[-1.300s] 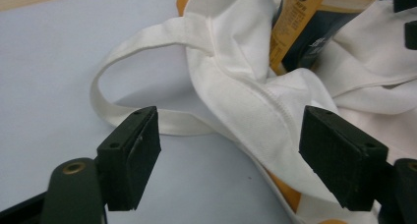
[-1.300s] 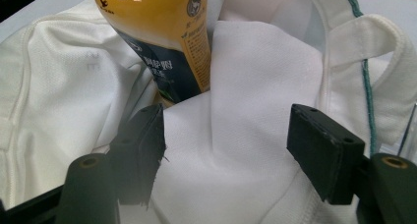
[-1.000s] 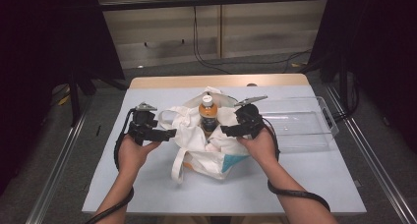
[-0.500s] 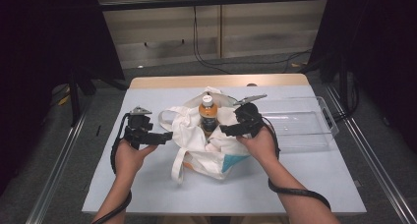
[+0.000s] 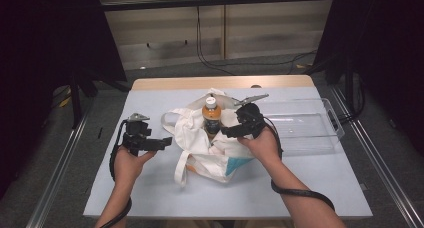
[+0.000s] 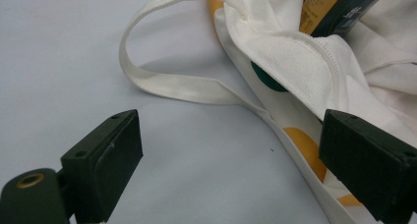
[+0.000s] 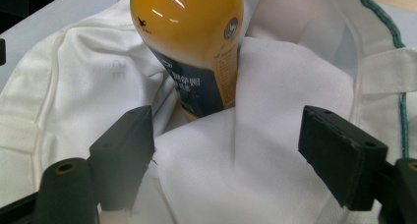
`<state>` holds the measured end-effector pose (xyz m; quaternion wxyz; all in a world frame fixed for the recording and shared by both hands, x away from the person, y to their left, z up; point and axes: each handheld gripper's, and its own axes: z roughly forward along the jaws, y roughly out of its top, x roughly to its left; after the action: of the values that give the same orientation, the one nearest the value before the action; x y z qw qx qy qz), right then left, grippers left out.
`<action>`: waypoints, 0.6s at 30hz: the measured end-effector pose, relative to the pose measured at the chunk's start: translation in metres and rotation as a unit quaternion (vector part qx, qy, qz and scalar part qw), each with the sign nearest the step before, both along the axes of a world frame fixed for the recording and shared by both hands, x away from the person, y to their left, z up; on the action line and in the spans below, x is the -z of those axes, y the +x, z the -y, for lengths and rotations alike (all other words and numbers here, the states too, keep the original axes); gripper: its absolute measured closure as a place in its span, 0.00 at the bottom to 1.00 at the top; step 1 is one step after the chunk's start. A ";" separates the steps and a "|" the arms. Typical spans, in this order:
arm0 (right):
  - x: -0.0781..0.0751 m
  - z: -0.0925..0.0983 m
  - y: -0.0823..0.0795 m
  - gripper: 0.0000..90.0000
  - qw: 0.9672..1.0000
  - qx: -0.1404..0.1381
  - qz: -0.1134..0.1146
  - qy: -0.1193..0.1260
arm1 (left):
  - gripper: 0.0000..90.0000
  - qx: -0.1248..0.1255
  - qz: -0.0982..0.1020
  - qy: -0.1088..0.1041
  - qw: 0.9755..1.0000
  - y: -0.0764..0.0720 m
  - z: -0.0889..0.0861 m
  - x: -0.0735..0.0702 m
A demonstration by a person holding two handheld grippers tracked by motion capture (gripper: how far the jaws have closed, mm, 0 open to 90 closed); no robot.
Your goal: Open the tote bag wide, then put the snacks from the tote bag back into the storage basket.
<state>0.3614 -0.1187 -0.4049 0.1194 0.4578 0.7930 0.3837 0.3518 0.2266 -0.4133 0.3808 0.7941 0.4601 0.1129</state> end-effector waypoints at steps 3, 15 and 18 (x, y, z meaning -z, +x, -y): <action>-0.001 -0.001 0.001 0.23 1.000 0.000 0.000 0.000 | 0.09 0.004 0.001 0.001 1.000 -0.001 0.000 0.001; -0.003 -0.013 0.004 0.21 1.000 -0.020 0.005 0.000 | 0.08 0.007 -0.002 -0.006 1.000 -0.002 0.002 0.002; -0.004 -0.014 0.004 0.21 1.000 -0.024 0.004 -0.003 | 0.08 0.008 -0.003 -0.007 1.000 -0.002 0.000 0.001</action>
<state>0.3657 -0.1046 -0.4011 0.1147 0.4365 0.8044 0.3863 0.3498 0.2269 -0.4143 0.3857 0.7956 0.4554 0.1046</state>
